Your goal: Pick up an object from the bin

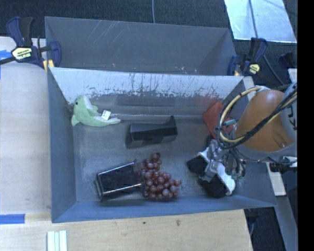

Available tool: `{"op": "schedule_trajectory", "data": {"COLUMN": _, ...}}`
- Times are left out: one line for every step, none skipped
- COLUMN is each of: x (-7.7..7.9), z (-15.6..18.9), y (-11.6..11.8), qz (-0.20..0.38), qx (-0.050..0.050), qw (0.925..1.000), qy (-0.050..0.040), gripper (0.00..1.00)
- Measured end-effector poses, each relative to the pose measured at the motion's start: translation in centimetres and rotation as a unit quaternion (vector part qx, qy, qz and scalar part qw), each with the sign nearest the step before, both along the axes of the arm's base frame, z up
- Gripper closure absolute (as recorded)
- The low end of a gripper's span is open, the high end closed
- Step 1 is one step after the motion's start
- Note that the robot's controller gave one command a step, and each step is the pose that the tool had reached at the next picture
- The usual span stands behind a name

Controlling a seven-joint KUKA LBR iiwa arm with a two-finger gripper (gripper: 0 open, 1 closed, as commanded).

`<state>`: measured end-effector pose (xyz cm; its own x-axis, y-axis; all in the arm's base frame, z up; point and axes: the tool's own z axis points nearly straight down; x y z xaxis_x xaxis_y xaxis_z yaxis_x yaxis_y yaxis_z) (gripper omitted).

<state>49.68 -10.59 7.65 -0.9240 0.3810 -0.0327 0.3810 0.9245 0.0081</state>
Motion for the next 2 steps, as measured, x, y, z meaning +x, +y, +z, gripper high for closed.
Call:
{"op": "schedule_trajectory", "data": {"x": -0.02, "z": 0.19, "y": 0.01, "qz": 0.0, "qx": 0.0, "qw": 1.0, "qy": -0.0003, "gripper": 1.0}}
{"op": "schedule_trajectory", "data": {"x": -0.32, "z": 1.04, "y": -0.01, "qz": 0.0, "qx": 0.0, "qw": 1.0, "qy": 0.0047, "gripper": 1.0}}
